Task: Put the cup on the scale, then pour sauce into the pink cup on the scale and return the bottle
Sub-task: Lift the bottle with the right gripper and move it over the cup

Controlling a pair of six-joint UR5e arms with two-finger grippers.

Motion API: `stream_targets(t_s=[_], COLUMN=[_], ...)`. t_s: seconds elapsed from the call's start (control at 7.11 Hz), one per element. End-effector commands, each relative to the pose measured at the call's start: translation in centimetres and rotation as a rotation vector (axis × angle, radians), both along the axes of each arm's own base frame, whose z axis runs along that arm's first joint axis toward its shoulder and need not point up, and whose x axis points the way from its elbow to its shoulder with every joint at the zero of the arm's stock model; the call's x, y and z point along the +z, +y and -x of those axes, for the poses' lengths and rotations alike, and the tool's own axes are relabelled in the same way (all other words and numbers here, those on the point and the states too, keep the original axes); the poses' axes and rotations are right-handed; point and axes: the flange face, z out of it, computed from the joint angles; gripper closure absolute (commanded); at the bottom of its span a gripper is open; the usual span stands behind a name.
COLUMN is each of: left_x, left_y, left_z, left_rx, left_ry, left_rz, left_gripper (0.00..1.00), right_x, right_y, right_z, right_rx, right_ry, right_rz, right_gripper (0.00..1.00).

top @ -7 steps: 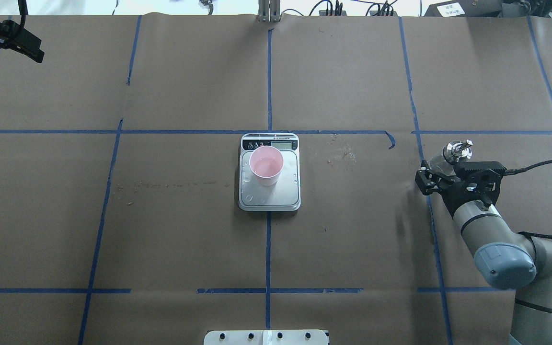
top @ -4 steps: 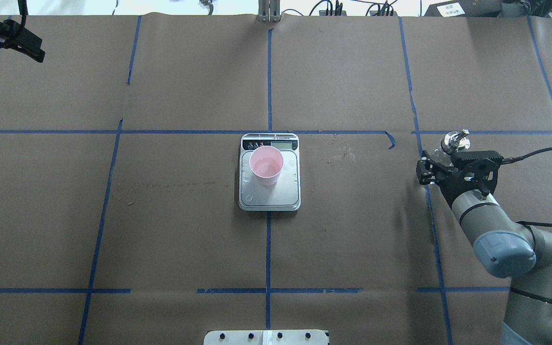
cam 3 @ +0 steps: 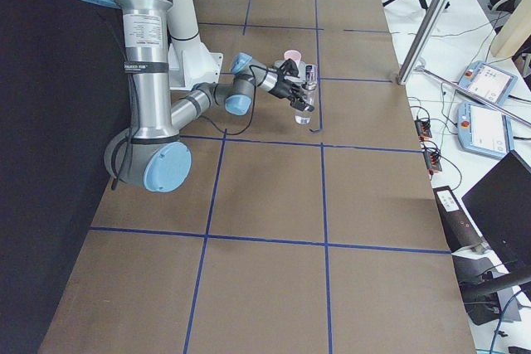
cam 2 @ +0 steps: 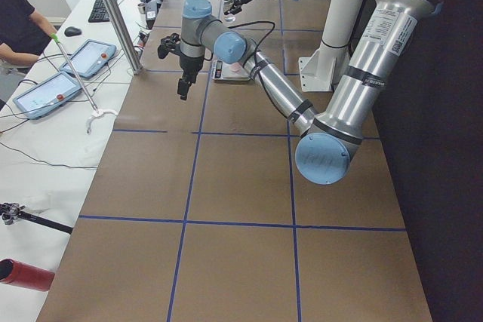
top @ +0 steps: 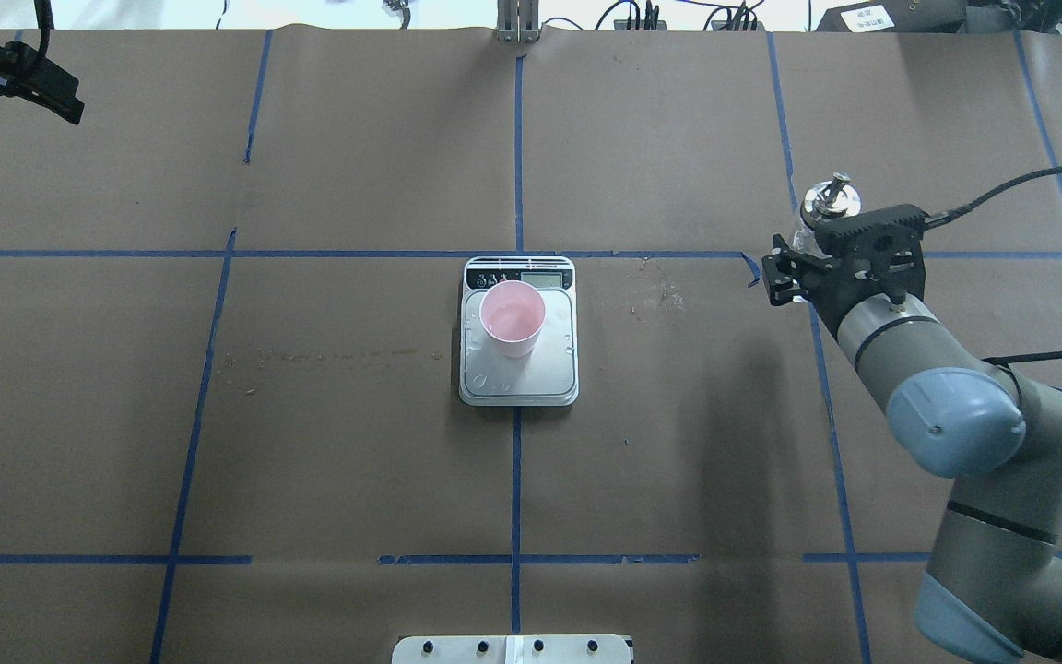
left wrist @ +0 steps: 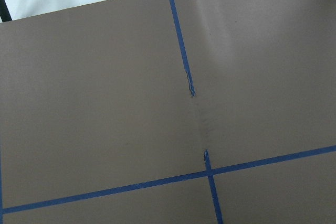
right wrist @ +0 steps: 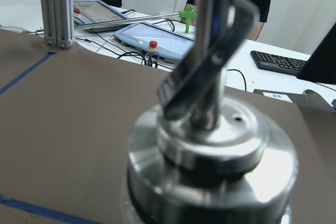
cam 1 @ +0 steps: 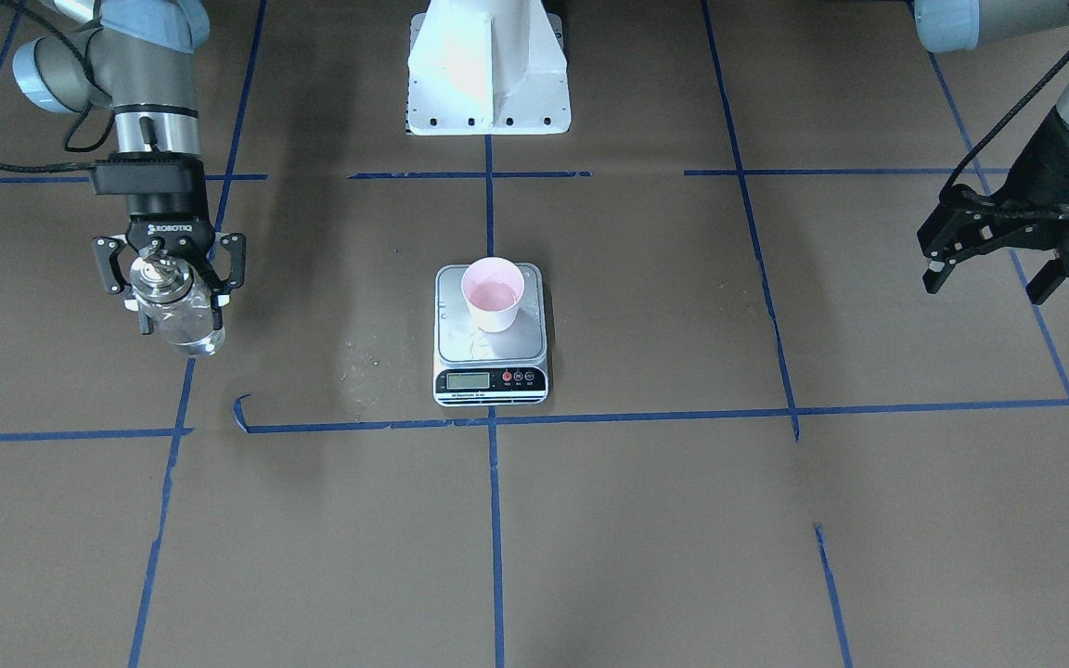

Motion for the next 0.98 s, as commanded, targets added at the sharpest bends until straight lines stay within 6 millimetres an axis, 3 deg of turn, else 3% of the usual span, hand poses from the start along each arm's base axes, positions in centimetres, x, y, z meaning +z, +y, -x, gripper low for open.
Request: stream_targets(t_s=[0.0, 0.14, 0.28, 0.56, 0.7, 0.84], left_x=[2.7, 4.2, 5.2, 6.7, 8.9, 11.6], left_y=[-0.3, -1.6, -2.3, -2.8, -2.6, -2.7], left_z=[0.7, 2.7, 3.9, 5.2, 6.7, 9.5], left_rx=[0.059, 0.079, 0.105, 0.136, 0.172, 0.203], left_ry=[-0.041, -0.074, -0.097, -0.126, -0.153, -0.177], left_rz=[-0.023, -0.045, -0.069, -0.092, -0.107, -0.150], left_gripper=[0.00, 0.00, 0.00, 0.00, 0.00, 0.00], right_x=[-7.8, -7.2, -7.2, -5.4, -5.6, -6.3], right_y=[1.4, 3.8, 3.8, 4.6, 4.6, 4.6], right_z=[4.1, 7.0, 9.2, 11.7, 12.1, 12.7], right_rx=[0.011, 0.020, 0.021, 0.023, 0.014, -0.015], right_ry=[0.067, 0.194, 0.447, 0.791, 0.915, 1.001], right_rz=[-0.048, -0.129, -0.243, -0.337, -0.345, -0.347], right_gripper=[1.00, 1.00, 1.00, 1.00, 1.00, 1.00])
